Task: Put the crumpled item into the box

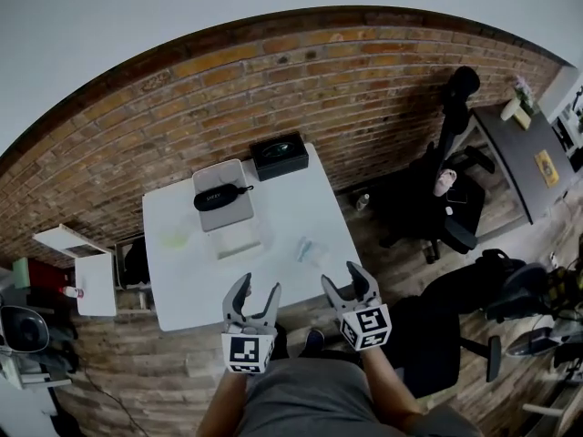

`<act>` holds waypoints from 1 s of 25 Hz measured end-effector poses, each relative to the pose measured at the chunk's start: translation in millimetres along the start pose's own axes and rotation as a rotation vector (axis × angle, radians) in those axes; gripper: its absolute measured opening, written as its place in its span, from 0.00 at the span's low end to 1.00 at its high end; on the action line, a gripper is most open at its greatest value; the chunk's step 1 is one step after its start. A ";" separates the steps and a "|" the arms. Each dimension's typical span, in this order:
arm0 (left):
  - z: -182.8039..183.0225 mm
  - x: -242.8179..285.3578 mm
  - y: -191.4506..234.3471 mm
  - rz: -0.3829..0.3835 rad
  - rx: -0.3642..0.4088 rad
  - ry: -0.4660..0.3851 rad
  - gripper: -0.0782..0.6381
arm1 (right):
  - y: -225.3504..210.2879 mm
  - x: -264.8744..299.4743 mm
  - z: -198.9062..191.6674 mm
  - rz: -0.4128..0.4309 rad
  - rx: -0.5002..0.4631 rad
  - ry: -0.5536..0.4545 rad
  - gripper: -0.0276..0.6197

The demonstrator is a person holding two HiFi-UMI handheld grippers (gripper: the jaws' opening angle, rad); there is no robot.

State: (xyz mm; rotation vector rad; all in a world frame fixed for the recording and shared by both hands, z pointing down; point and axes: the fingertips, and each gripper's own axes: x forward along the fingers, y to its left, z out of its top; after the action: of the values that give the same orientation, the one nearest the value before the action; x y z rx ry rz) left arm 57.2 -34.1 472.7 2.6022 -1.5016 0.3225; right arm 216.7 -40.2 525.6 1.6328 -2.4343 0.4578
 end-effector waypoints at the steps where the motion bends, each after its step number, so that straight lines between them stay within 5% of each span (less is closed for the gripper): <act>1: 2.0 4.3 3.0 -0.014 0.007 -0.006 0.44 | -2.4 3.4 -0.9 -0.016 0.000 0.008 0.48; 11: -6.3 33.0 19.6 -0.089 -0.036 0.027 0.44 | -14.6 35.8 -46.6 -0.089 -0.019 0.141 0.47; 20: -15.7 36.7 25.3 -0.116 -0.034 0.045 0.44 | -24.6 72.4 -137.1 -0.106 -0.061 0.348 0.44; 25: -24.5 37.9 28.1 -0.113 -0.031 0.071 0.44 | -36.4 84.7 -178.0 -0.102 0.012 0.435 0.43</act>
State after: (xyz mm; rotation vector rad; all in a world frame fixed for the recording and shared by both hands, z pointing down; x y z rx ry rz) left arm 48.2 -74.8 505.6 2.6085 -1.3208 0.3726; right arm 213.3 -64.9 724.5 1.4671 -2.0246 0.7257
